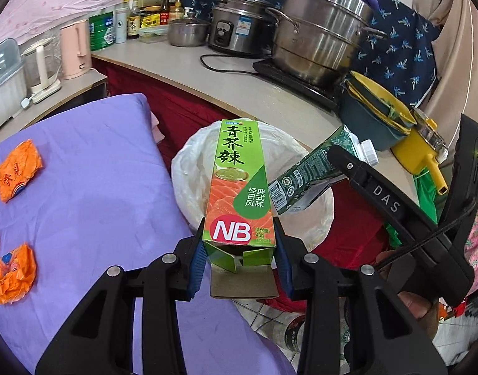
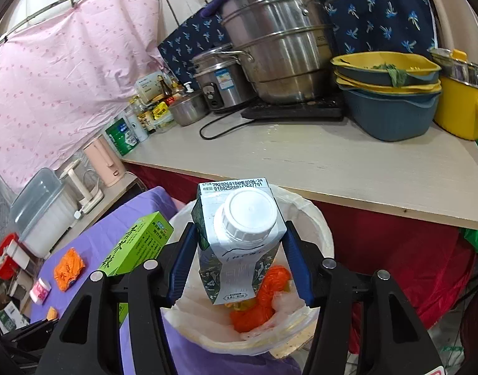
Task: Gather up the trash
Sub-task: 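Lift the box and carton and carry both over the bin, then open both tools to drop the box and carton into the bin, then move both tools back over the remaining trash on the table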
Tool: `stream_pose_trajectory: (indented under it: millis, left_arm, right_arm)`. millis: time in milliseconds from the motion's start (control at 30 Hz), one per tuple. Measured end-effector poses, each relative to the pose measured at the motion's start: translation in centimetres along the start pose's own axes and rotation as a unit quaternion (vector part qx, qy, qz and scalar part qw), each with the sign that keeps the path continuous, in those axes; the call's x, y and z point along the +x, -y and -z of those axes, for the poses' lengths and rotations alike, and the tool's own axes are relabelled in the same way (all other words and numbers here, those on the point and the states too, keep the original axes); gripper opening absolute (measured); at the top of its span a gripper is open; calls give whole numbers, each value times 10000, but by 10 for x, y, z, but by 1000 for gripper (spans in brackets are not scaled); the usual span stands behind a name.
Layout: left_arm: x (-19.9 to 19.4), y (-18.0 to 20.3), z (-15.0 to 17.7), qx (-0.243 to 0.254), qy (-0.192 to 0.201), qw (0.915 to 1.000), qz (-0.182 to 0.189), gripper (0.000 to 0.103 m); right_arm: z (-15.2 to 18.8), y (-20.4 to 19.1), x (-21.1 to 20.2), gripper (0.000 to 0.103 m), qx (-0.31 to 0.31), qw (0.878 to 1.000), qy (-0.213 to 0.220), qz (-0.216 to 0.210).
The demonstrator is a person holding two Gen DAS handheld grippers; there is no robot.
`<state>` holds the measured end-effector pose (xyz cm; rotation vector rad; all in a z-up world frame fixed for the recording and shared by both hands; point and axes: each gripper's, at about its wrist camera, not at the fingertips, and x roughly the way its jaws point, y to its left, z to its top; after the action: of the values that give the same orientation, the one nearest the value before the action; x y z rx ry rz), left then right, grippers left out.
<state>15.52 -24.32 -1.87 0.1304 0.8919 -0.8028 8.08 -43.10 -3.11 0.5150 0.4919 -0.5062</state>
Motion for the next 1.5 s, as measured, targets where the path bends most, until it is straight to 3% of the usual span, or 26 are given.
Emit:
stream_pose_trajectory:
  millis: [333, 533, 833, 1500]
  left_arm:
    - [32, 5, 2, 29, -232, 9997, -84, 37]
    - [34, -2, 2, -106, -196, 9995, -214, 46]
    - [20, -12, 0, -195, -12, 9992, -358, 53]
    - [-29, -64, 5, -672, 308, 9953, -619, 54]
  right_arm:
    - [8, 14, 18, 55, 96, 9997, -215, 109]
    - [7, 14, 16, 55, 180, 9997, -137, 64]
    - [4, -1, 3, 56, 91, 9999, -31, -67]
    - [15, -67, -23, 56, -338, 9982, -16, -488]
